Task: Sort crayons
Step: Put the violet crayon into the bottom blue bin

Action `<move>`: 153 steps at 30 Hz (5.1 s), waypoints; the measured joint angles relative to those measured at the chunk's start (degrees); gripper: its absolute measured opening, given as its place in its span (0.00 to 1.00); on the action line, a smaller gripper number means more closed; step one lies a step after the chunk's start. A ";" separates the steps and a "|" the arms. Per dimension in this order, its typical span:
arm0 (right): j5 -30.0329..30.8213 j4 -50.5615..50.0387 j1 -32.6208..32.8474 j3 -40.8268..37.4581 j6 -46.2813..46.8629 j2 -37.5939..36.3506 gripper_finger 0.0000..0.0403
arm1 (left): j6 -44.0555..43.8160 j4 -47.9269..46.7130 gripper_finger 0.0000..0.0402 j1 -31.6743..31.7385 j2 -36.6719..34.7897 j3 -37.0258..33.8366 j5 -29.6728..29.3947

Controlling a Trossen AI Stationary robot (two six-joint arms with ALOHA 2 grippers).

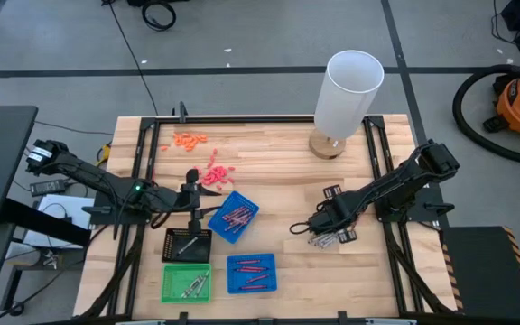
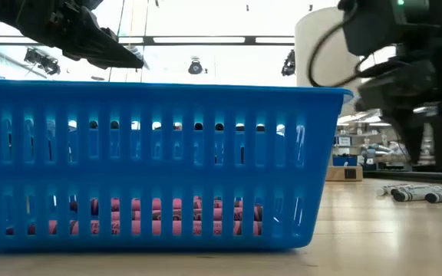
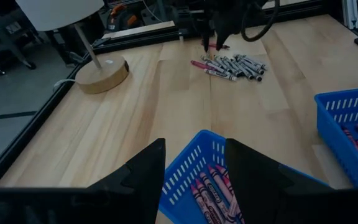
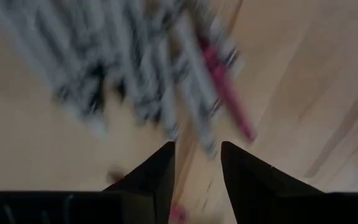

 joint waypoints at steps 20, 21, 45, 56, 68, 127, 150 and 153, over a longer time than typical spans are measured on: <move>-6.19 -2.57 6.62 -8.92 -5.53 0.00 0.34 | 0.42 -0.26 0.44 0.00 0.00 0.00 0.02; -6.57 -2.87 6.58 -9.07 -5.74 0.00 0.33 | 0.42 -0.26 0.44 0.00 0.00 0.00 0.02; -9.67 3.73 6.58 -10.29 -6.82 0.02 0.14 | -0.68 -1.86 0.44 -0.31 0.00 0.00 0.04; -9.60 4.16 6.58 -10.21 -6.01 -0.04 0.04 | -0.91 -2.16 0.44 -0.31 0.00 0.00 0.04; -7.93 6.79 6.47 -8.85 -4.36 -0.04 0.04 | -1.24 -3.38 0.44 -0.33 -0.02 0.00 0.04; -3.63 19.64 3.21 15.17 -8.32 0.04 0.07 | -2.39 -8.55 0.44 -1.55 -0.07 0.00 0.04; -9.92 43.17 3.56 14.75 -13.40 5.38 0.07 | -5.62 -3.86 0.44 -1.55 -0.04 0.00 0.06; -10.85 43.39 3.56 14.73 -13.13 6.83 0.07 | -5.64 -3.82 0.44 -1.57 -0.04 0.00 0.05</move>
